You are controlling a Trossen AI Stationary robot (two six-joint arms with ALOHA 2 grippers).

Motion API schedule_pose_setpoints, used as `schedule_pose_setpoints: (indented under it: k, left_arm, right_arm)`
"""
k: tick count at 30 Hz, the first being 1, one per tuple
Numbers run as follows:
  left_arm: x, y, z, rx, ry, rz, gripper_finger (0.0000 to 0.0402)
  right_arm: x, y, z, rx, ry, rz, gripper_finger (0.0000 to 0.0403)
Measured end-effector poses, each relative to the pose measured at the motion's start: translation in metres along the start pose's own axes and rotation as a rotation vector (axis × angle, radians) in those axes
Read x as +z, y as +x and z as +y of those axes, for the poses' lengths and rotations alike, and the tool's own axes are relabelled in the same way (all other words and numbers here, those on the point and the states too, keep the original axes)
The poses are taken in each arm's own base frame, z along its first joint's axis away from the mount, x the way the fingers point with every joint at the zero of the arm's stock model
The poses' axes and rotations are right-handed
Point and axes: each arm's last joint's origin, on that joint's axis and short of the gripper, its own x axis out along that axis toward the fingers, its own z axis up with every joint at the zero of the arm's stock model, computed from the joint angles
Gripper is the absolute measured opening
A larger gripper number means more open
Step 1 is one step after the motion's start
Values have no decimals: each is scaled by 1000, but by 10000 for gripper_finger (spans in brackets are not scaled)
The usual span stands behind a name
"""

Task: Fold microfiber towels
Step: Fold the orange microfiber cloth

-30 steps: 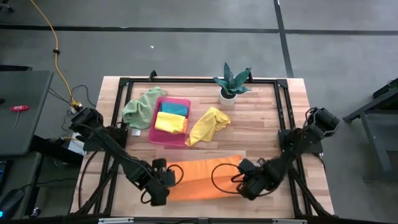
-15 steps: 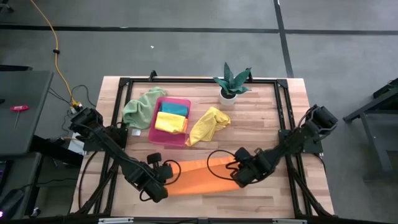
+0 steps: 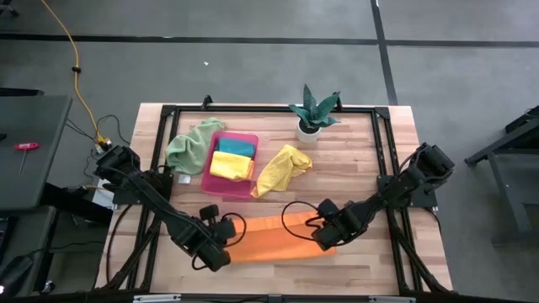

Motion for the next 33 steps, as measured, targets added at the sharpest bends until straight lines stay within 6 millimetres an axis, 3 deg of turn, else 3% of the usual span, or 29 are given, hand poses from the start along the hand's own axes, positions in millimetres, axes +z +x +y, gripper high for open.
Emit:
schedule_pose_setpoints:
  k: [15, 33]
  left_arm:
    - [-18, 24, 8, 14, -112, 12, 0]
    - [-18, 25, 11, 58, -64, -18, 12]
  right_arm:
    - [5, 7, -2, 17, 24, -3, 0]
    - [8, 7, -2, 17, 43, -12, 16]
